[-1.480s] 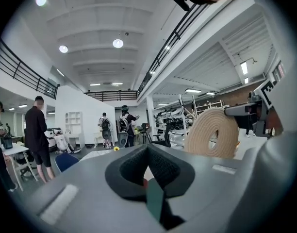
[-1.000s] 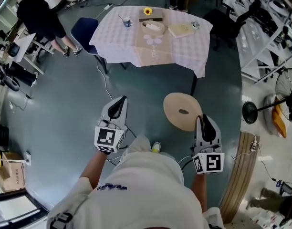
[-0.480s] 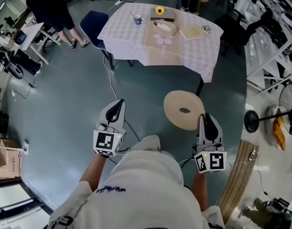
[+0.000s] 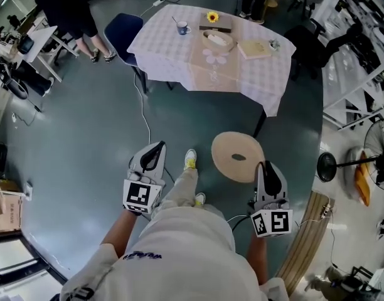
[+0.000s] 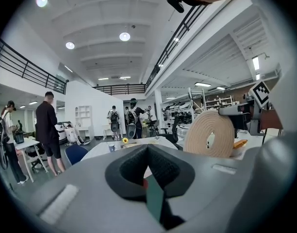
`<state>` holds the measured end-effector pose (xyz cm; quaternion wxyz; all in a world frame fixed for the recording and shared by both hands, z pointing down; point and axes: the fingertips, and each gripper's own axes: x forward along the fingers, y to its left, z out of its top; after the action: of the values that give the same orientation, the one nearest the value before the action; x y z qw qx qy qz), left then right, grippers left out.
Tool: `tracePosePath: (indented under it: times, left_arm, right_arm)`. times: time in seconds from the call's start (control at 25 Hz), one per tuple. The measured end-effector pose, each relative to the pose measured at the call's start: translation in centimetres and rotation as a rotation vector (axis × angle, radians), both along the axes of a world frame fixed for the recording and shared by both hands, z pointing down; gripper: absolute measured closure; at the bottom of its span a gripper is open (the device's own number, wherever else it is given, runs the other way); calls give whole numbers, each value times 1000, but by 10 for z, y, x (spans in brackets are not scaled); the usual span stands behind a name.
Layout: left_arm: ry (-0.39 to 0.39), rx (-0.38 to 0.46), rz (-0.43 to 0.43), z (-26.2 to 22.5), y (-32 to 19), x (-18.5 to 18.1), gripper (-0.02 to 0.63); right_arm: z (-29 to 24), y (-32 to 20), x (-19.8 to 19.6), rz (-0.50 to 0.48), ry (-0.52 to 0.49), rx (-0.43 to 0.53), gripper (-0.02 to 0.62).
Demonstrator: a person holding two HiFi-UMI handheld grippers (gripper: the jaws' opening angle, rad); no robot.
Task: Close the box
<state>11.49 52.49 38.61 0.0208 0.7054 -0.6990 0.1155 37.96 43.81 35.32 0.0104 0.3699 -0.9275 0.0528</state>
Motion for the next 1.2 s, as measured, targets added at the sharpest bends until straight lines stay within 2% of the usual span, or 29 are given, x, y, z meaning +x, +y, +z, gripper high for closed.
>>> tracePosePath:
  times: [0.2,0.68,1.2]
  left_arm:
    - [17,22,3,-2,-29,-8,606]
    - [72,51,-29,-9,-117,-63,606]
    - [81,61,-20,-13,-219,-159,606]
  right_arm:
    - [-3,-27,-8,14,9,4,526]
    - [-18,-112,-71,-30,72,4,526]
    - [-28,-218,-162,4,80,7,526]
